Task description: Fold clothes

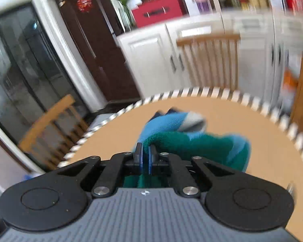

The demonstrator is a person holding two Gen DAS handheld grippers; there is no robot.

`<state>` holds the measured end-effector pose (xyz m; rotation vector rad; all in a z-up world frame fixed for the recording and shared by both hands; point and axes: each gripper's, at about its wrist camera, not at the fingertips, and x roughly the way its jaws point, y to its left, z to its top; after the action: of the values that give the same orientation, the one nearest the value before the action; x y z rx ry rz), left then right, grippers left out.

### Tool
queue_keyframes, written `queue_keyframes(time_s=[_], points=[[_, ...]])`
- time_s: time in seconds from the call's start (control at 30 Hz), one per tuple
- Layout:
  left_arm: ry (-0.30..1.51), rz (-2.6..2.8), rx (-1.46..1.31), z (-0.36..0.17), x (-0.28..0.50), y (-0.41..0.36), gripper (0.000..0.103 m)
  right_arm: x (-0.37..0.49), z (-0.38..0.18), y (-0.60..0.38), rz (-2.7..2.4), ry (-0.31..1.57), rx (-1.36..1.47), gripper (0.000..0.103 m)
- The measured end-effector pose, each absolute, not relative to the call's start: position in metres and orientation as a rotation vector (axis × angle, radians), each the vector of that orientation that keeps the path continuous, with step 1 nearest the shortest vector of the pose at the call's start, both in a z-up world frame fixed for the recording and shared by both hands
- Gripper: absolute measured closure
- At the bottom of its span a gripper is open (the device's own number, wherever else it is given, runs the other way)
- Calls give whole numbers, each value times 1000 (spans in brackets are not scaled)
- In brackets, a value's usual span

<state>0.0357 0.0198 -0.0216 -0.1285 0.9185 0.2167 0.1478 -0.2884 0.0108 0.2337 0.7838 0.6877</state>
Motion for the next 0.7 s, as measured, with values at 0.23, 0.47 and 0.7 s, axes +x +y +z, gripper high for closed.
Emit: queue_keyframes(time_s=[0.23, 0.47, 0.7], points=[[891, 190, -113, -28, 21, 25, 1, 43, -8, -355, 682, 982, 227, 93], [843, 28, -22, -39, 101, 6, 2, 47, -31, -394, 492, 1003, 416, 57], [1028, -46, 124, -87, 249, -32, 8, 57, -35, -401, 507, 927, 457, 36]])
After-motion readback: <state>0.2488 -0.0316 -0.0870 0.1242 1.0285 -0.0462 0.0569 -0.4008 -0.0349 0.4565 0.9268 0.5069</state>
